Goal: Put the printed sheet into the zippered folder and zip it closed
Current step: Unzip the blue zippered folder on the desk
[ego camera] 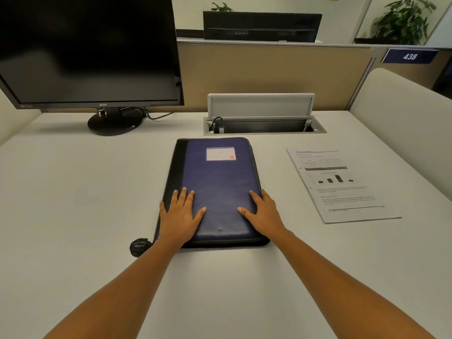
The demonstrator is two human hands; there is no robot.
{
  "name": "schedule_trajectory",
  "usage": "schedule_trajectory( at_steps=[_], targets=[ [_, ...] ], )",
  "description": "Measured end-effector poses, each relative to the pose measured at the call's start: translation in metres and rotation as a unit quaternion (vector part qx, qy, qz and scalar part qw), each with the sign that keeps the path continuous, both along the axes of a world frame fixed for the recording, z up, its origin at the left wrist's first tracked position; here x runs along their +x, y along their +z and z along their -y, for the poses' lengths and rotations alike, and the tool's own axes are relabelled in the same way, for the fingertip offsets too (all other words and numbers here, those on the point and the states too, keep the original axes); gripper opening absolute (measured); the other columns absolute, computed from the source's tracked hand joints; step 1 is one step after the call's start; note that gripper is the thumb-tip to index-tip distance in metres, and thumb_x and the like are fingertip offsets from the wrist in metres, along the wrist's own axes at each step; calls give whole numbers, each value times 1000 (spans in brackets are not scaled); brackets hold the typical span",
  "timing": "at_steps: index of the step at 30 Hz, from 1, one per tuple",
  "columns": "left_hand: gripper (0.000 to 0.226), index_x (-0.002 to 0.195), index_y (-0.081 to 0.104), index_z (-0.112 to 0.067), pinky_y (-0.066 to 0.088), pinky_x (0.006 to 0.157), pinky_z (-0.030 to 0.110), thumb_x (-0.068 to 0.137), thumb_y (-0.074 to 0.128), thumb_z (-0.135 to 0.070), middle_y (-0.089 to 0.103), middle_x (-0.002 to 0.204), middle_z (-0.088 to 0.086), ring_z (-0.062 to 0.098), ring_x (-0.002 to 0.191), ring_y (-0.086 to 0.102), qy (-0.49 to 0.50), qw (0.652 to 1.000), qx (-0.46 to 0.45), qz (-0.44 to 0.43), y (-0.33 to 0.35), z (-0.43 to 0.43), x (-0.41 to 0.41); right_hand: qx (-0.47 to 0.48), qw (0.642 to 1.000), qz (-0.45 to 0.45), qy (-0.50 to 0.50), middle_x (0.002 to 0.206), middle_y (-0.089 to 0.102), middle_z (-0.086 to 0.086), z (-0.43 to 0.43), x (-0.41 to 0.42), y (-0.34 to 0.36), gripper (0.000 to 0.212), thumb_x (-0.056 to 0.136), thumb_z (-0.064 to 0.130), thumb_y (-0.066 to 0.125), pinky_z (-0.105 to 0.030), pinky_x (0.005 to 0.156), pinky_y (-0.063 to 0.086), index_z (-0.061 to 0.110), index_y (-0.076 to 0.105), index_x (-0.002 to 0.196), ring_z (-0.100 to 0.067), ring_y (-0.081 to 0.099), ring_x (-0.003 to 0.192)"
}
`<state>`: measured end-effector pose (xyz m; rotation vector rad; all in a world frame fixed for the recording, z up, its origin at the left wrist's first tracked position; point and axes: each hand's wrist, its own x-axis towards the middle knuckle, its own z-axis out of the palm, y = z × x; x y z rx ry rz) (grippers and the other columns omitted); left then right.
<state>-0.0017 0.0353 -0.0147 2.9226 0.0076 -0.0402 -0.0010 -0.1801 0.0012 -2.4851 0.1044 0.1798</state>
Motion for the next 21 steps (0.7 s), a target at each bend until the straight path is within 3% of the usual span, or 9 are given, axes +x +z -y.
schedule_trajectory(
  at_steps=[6, 10, 15, 21],
  targets=[
    [65, 146, 10, -25, 2, 114, 54, 91, 28, -56, 5, 157, -1, 20, 144, 2, -29, 999, -4, -29, 7, -28, 7, 5, 1000, 14, 6, 144, 35, -7, -3, -12, 4, 59, 85, 43, 56, -35, 109, 32, 20, 38, 137, -25, 34, 132],
    [72, 147, 6, -22, 1, 110, 62, 90, 29, -59, -1, 157, 2, 25, 144, -3, 15, 997, 9, -72, 15, -29, 12, 32, 998, 34, 29, 131, 47, -11, -8, -16, 5, 35, 93, 23, 47, -26, 101, 37, 14, 53, 127, -25, 48, 118],
    [85, 147, 2, -20, 0, 107, 66, 84, 31, -69, -7, 157, 7, 29, 143, -9, 38, 993, 8, -108, 24, -4, 8, 39, 994, 58, 84, 113, 55, -13, -18, -17, 4, 32, 92, 4, 42, -17, 86, 37, 11, 62, 116, -25, 53, 105],
    [108, 146, -4, -23, -3, 103, 70, 68, 43, -80, -13, 156, 7, 32, 142, -15, -11, 991, 5, -132, 24, 42, 3, 42, 992, 57, 101, 118, 62, -11, -14, -3, 11, 37, 90, -2, 37, -27, 97, 42, 10, 65, 112, -23, 55, 109]
  ],
)
